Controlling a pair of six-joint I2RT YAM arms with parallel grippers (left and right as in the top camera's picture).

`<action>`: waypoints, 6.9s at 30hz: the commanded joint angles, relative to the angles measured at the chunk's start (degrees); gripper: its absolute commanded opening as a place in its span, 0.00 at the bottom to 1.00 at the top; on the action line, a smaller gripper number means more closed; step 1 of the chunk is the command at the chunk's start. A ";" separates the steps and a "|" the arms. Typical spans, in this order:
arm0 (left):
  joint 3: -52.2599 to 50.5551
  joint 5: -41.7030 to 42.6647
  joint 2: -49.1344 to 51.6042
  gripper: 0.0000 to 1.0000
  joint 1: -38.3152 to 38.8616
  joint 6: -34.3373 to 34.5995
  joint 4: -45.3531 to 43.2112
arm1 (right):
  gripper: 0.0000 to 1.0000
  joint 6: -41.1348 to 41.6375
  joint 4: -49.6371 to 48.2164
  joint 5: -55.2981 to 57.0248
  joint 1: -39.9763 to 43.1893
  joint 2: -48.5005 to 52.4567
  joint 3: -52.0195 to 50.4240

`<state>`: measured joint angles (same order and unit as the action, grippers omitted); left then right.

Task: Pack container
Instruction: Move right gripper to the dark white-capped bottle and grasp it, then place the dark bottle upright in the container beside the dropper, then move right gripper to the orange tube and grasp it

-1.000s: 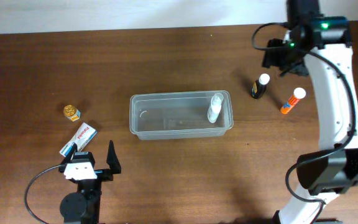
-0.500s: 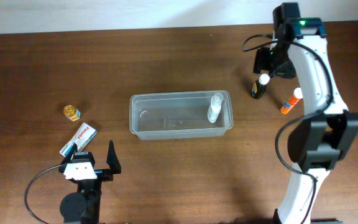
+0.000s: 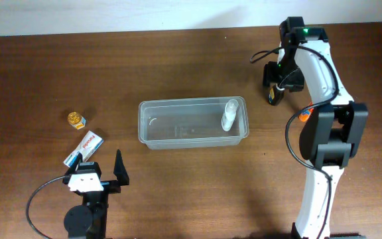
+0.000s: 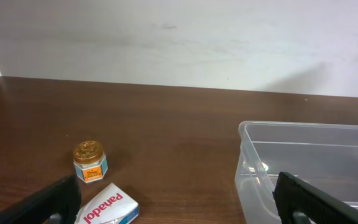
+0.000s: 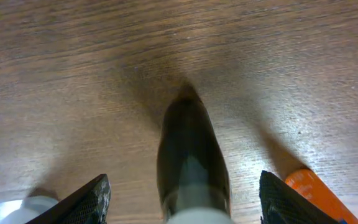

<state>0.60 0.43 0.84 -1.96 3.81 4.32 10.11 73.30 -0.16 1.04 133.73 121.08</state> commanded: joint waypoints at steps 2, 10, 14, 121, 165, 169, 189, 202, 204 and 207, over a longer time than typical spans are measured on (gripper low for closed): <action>-0.11 -0.20 -0.55 1.00 -0.20 -1.09 0.46 | 0.62 -0.92 -0.39 -0.94 1.07 1.84 -0.24; -0.11 -0.20 -0.55 0.99 -0.20 -1.09 0.46 | 0.38 -1.36 -2.19 -0.96 1.29 2.01 -2.16; -0.11 -0.22 -0.55 1.00 -0.17 -1.09 0.44 | 0.25 -1.81 -2.23 -1.16 1.29 2.03 -2.21; -0.13 -0.22 -0.55 1.00 -0.17 -1.09 0.44 | 0.20 17.44 -5.22 3.91 -28.72 -10.47 -13.18; -0.11 -0.20 -0.55 1.00 -0.20 -1.09 0.46 | 0.55 12.61 19.21 3.89 -22.80 -10.51 24.15; -0.11 -0.22 -0.55 0.99 -0.17 -1.09 0.44 | 0.59 9.79 24.04 2.36 -16.65 -10.75 27.85; -0.13 -0.20 -0.55 0.99 -0.20 -1.09 0.44 | 0.68 3.56 24.04 -1.03 14.82 -12.61 13.62; -0.11 -0.20 -0.55 1.00 -0.20 -1.09 0.44 | 0.68 -1.22 21.16 -2.23 16.81 -12.52 4.17; -0.11 -0.20 -0.55 1.00 -0.17 -1.09 0.44 | 0.67 -2.03 20.74 -2.45 16.20 -12.50 4.17; -0.11 -0.22 -0.55 1.00 -0.17 -1.09 0.46 | 0.68 -3.69 19.43 -2.69 14.93 -12.24 4.07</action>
<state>0.60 0.43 0.84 -1.96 3.84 4.32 8.84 93.41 -1.63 17.58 122.72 125.54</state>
